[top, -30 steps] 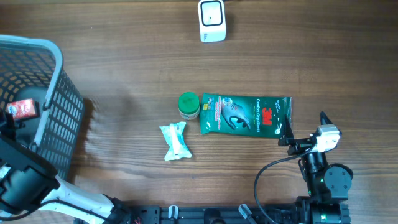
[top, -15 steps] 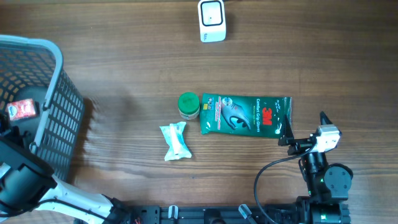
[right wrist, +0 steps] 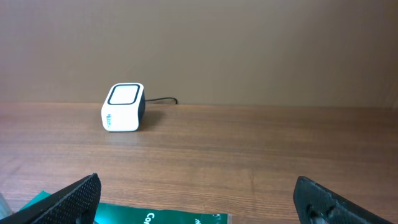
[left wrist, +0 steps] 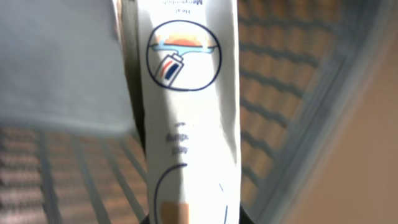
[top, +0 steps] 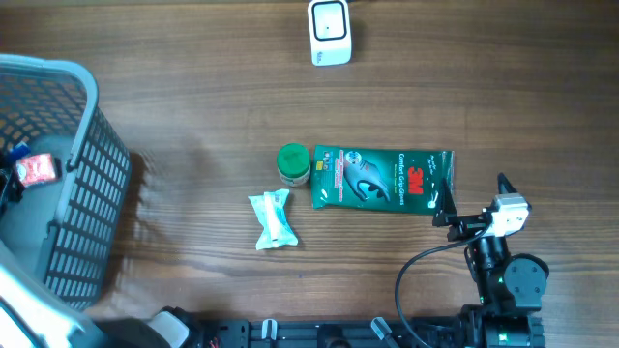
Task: Scan the item barcode
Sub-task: 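Reach into the basket and grasp the white tube box, then place the white box on the table beside the pouch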
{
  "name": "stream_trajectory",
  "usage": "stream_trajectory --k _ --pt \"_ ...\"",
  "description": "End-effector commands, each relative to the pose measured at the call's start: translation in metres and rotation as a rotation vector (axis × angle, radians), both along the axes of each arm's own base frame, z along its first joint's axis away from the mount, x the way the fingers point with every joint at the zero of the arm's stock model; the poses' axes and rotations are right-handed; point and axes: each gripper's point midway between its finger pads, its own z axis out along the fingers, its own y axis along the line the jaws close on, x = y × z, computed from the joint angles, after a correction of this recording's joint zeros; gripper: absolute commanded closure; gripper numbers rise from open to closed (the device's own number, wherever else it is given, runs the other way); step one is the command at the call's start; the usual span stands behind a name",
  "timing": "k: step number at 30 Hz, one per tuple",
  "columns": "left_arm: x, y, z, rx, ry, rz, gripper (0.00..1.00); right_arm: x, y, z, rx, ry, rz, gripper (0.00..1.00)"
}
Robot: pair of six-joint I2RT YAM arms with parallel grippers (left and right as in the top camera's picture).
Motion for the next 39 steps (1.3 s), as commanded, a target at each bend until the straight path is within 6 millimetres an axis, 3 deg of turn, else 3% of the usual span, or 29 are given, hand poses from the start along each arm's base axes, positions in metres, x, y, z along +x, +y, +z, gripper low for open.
stream_trajectory --k 1,4,6,9,12,13,15,18,22,25,29,34,37,39 --pt "0.006 -0.05 0.065 -0.017 -0.241 -0.125 0.93 0.0 0.0 0.002 -0.011 -0.01 -0.005 0.0" --pt "0.007 -0.107 0.104 0.053 -0.374 -0.369 0.93 0.0 0.0 0.002 -0.011 -0.01 -0.005 0.0" --pt "0.007 -0.141 0.119 0.169 -0.412 -0.536 0.94 0.0 0.0 0.002 -0.011 -0.01 -0.005 0.0" --pt "0.007 -0.198 0.131 0.473 -0.442 -0.89 0.92 0.0 0.0 0.002 -0.011 -0.01 -0.005 0.01" --pt "0.004 -0.255 0.125 0.663 -0.476 -1.214 0.91 0.0 0.0 0.002 -0.011 -0.01 -0.005 0.0" --pt "0.004 -0.272 0.114 0.725 -0.438 -1.317 0.91 0.0 0.0 0.002 -0.011 -0.01 -0.005 0.0" --pt "0.009 -0.281 0.092 0.775 -0.313 -1.367 0.95 0.0 0.0 0.002 -0.011 -0.01 -0.005 0.0" --pt "0.019 -0.309 0.055 0.768 -0.137 -1.457 0.93 0.0 0.0 0.002 -0.011 -0.01 -0.005 0.0" --pt "0.028 -0.373 0.012 0.69 -0.062 -1.658 0.94 0.0 0.0 0.002 -0.011 -0.01 -0.005 0.0" --pt "0.031 -0.42 -0.033 0.631 0.021 -1.824 0.95 0.0 0.0 0.002 -0.011 -0.01 -0.005 0.0" --pt "0.021 -0.468 -0.116 0.526 0.231 -2.014 0.96 0.0 0.0 0.002 -0.011 -0.01 -0.005 0.0" --pt "0.001 -0.489 -0.189 0.43 0.466 -2.087 0.96 0.0 0.0 0.002 -0.011 -0.01 -0.005 0.0" --pt "0.001 -0.484 -0.207 0.481 0.578 -2.004 0.96 0.0 0.0 0.002 -0.011 -0.01 -0.005 0.0" --pt "0.006 -0.476 -0.209 0.547 0.641 -1.892 0.95 0.0 0.0 0.002 -0.011 -0.01 -0.005 0.0"
